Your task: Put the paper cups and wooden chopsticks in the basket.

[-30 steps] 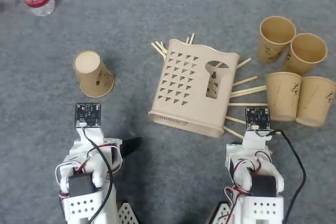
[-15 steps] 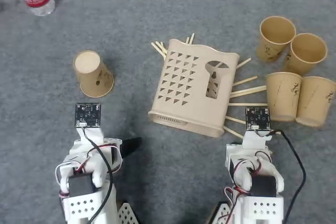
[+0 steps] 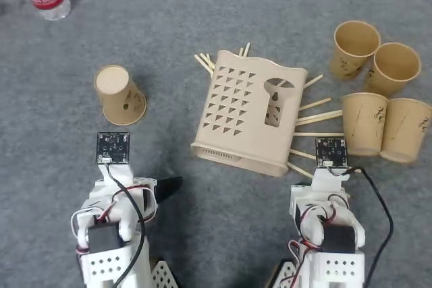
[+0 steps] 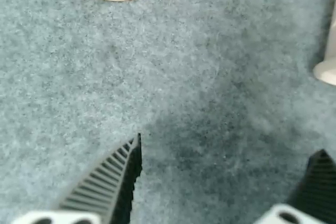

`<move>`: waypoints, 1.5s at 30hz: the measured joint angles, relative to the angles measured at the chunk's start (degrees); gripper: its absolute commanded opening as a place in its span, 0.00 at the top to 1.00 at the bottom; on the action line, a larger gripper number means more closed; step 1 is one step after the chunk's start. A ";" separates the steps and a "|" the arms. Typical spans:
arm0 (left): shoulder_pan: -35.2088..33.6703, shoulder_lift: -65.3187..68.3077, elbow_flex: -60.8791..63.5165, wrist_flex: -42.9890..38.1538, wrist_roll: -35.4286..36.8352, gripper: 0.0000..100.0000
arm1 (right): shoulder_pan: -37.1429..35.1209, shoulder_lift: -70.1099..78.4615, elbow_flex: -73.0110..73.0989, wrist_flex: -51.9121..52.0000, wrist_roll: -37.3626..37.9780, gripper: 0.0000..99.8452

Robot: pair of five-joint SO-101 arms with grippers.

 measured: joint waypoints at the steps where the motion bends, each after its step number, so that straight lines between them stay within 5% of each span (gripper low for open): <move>1: 0.00 0.00 0.00 0.00 0.00 0.55 | 0.00 0.00 0.00 0.00 0.00 0.99; 39: 0.00 0.00 0.00 0.00 -0.09 0.55 | 0.00 0.00 0.00 0.00 0.00 0.99; 45: 0.00 0.00 0.00 -6.42 -0.09 0.55 | -0.53 0.00 0.00 -0.53 0.00 0.99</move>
